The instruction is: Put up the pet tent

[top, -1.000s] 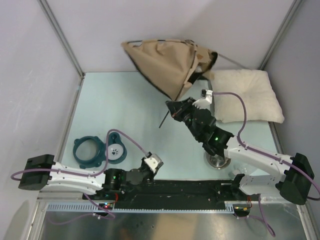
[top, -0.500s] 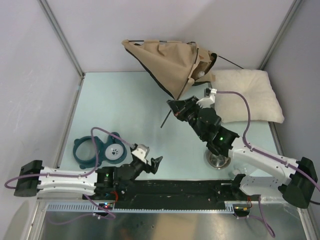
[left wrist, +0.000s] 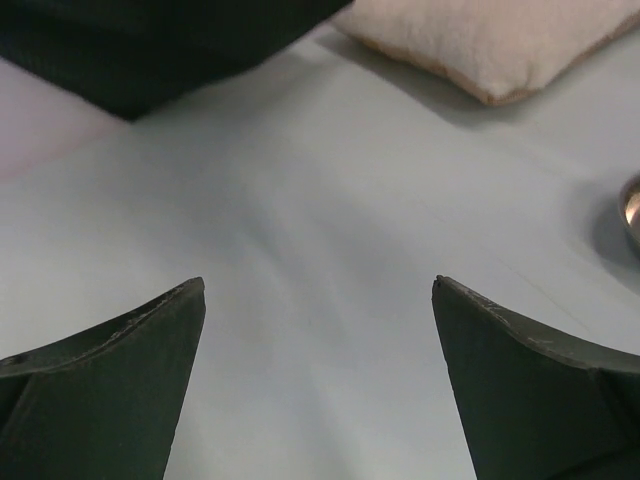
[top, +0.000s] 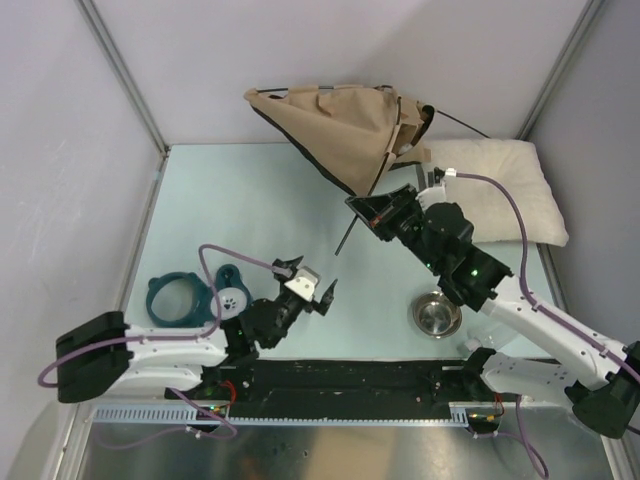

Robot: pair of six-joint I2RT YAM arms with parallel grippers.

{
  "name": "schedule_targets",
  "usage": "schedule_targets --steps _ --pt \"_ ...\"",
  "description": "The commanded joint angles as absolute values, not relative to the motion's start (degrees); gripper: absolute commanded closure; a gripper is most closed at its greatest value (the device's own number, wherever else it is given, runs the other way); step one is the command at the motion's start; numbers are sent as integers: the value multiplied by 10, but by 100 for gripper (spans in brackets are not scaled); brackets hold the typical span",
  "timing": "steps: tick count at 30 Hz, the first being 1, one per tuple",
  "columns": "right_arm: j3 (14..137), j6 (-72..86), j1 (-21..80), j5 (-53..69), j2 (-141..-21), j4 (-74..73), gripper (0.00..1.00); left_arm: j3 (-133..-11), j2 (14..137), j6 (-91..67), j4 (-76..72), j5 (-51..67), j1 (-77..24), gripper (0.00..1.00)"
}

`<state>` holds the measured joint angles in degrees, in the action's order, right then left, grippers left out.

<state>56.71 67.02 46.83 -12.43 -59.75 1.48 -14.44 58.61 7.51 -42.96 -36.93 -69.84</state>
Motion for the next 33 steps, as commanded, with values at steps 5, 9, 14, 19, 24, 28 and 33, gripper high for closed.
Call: schedule_targets --steps 5,9,14,19,24,28,33 --pt "617 778 442 -79 -584 -40 100 -250 744 202 -754 -212 -612 0" --pt "622 804 436 -65 -582 -39 100 -322 807 224 -772 -163 -591 0" --pt "634 815 432 -53 -583 -37 100 -388 878 218 -802 -114 -563 0" --pt "639 822 422 -36 -588 -33 100 -428 939 213 -833 -86 -548 1" --pt "640 830 413 -29 -587 -28 100 -425 964 211 -873 -85 -546 4" --pt "640 832 408 -19 -586 -28 100 -435 979 216 -880 -99 -546 7" --pt "640 832 407 -18 -582 -36 100 -461 994 223 -883 -130 -546 23"
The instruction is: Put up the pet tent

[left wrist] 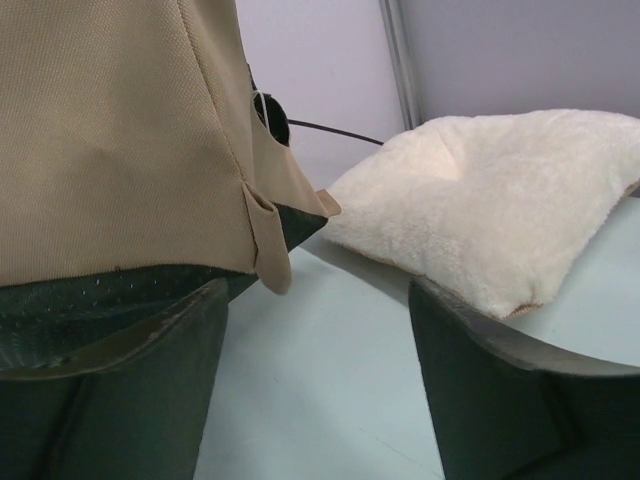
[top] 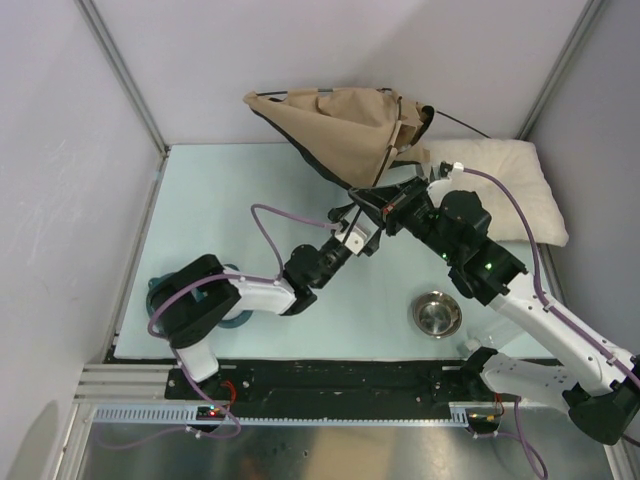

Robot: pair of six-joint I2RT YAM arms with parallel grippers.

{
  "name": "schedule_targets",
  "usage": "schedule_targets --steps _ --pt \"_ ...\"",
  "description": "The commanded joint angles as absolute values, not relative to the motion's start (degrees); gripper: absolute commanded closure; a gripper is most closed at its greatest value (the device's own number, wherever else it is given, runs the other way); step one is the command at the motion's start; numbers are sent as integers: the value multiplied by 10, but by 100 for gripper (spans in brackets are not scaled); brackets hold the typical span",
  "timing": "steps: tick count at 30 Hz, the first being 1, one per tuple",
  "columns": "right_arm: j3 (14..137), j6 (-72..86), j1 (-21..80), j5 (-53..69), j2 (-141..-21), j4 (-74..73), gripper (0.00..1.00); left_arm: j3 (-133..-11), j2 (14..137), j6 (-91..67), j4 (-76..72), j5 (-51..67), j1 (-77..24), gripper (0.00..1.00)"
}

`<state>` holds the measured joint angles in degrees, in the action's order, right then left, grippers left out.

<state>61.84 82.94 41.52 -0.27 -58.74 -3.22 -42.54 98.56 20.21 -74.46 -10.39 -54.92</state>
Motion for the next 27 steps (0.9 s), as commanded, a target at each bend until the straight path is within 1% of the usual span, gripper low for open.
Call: schedule_targets --steps 1,2,4,9,11,14,16,17,22,27 --pt "640 830 407 -18 -582 -36 100 -466 997 224 -883 -136 -546 26" --pt "640 829 408 -17 -581 -36 100 -471 999 226 -883 -141 -546 29" --pt "639 828 408 -15 -582 -37 100 -478 1002 228 -884 -149 -546 32" --pt "640 827 409 -12 -584 -38 100 -495 1008 235 -884 -174 -546 29" --pt "640 828 409 -10 -586 -37 100 -499 1012 238 -884 -180 -546 35" --pt "640 828 409 -9 -587 -37 100 -503 1018 238 -884 -184 -545 53" --pt "640 828 409 -10 -587 -36 100 -504 1021 235 -884 -187 -544 60" --pt "639 828 409 -10 -587 -35 100 -503 1022 235 -883 -189 -544 62" --pt "640 828 409 -10 -588 -30 100 -506 1030 228 -884 -196 -537 56" --pt "639 825 409 -13 -587 -35 100 -512 1032 219 -883 -193 -533 63"
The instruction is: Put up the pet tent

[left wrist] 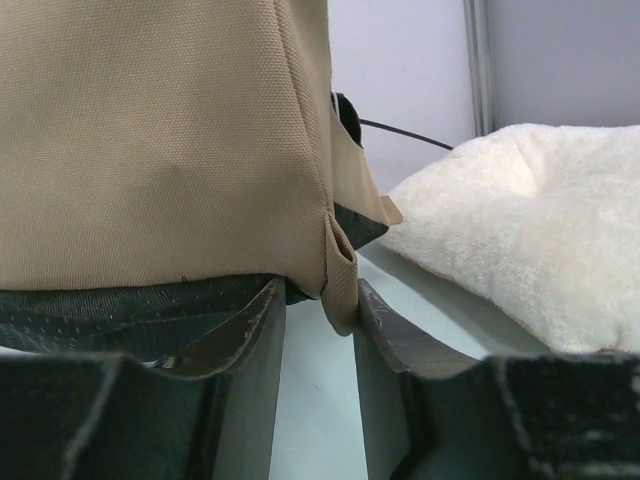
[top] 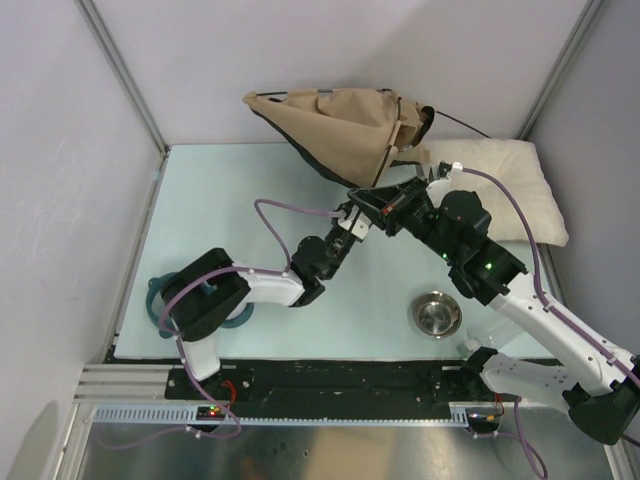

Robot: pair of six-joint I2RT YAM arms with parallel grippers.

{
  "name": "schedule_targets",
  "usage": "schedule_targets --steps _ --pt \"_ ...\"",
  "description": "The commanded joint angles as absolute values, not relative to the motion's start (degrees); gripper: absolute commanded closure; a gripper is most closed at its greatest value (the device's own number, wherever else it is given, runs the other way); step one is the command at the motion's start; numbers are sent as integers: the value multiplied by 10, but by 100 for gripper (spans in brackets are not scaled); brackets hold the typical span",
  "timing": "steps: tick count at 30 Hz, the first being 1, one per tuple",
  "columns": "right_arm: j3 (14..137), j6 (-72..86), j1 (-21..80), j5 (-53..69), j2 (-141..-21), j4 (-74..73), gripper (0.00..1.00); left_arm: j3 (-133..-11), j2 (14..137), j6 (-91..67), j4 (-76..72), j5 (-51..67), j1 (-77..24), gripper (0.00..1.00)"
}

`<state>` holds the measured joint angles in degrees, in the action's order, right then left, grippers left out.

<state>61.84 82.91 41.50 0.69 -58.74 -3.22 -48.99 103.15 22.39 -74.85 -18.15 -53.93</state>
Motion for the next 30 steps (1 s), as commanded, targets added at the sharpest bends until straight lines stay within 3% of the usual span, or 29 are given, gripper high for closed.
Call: schedule_targets --steps 1,9,13,15,30 --pt "640 824 409 -14 -586 -37 100 -513 1031 217 -883 -192 -532 64" --pt "640 822 409 -14 -588 -38 100 -522 1030 211 -883 -195 -529 68" --pt "640 821 409 -14 -589 -40 100 -522 1028 207 -883 -197 -527 93" --pt "640 821 409 -15 -590 -42 100 -520 1025 204 -884 -195 -526 98" --pt "624 799 389 11 -561 -58 100 -358 908 163 -883 -139 -526 100"
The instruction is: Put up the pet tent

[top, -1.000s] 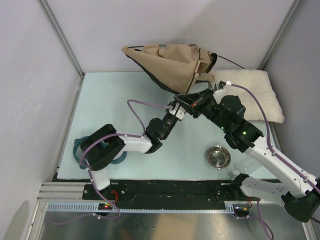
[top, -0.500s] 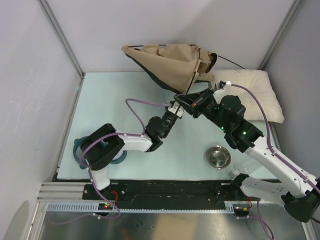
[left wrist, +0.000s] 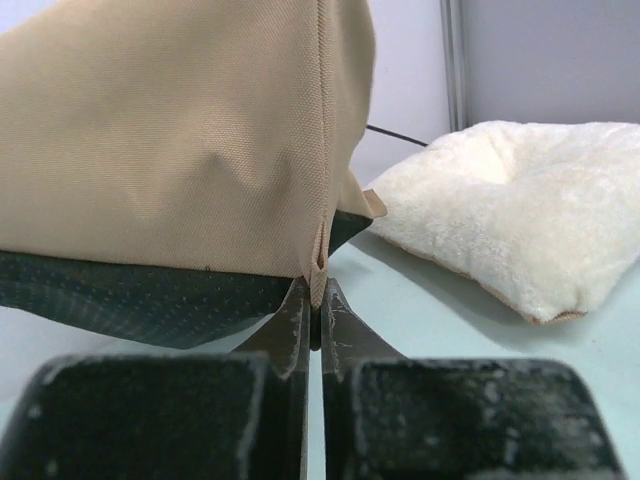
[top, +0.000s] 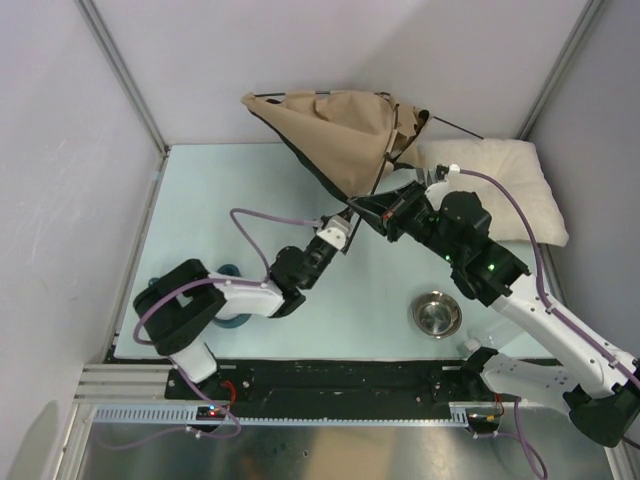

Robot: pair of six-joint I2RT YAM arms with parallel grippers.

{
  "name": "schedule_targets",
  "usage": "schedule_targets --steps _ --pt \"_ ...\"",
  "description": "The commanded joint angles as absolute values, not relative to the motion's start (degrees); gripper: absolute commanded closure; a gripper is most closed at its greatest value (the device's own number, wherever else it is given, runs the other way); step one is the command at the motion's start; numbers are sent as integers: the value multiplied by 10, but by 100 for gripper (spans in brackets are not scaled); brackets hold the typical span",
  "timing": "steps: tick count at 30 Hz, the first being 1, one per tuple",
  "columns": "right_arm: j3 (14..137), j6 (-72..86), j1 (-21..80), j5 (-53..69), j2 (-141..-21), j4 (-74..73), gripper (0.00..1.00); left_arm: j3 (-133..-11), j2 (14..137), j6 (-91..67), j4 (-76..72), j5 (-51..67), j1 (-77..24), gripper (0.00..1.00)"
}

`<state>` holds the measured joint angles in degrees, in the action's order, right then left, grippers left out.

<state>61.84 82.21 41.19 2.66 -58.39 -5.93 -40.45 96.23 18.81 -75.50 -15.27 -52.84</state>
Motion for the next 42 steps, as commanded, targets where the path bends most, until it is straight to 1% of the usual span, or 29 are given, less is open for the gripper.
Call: schedule_targets --steps 1,4,9,15,24,31,35,42 --pt "622 794 386 14 -555 -59 100 -345 895 162 -883 -137 -526 100" --pt "620 772 379 12 -544 -75 100 -308 862 156 -883 -132 -526 100" --pt "614 714 380 -59 -533 -97 100 -260 801 147 -878 -123 -531 100" --pt "612 661 388 -120 -557 -75 100 -217 733 156 -821 -117 -552 100" --pt "612 636 450 -192 -608 -16 100 -197 651 157 -661 -85 -582 100" --pt "612 633 501 -220 -635 -7 100 -180 614 151 -609 -77 -604 100" --pt "614 627 510 -234 -647 -6 100 -169 590 142 -590 -81 -626 100" --pt "629 600 519 -255 -655 11 100 -156 527 131 -514 -59 -650 100"
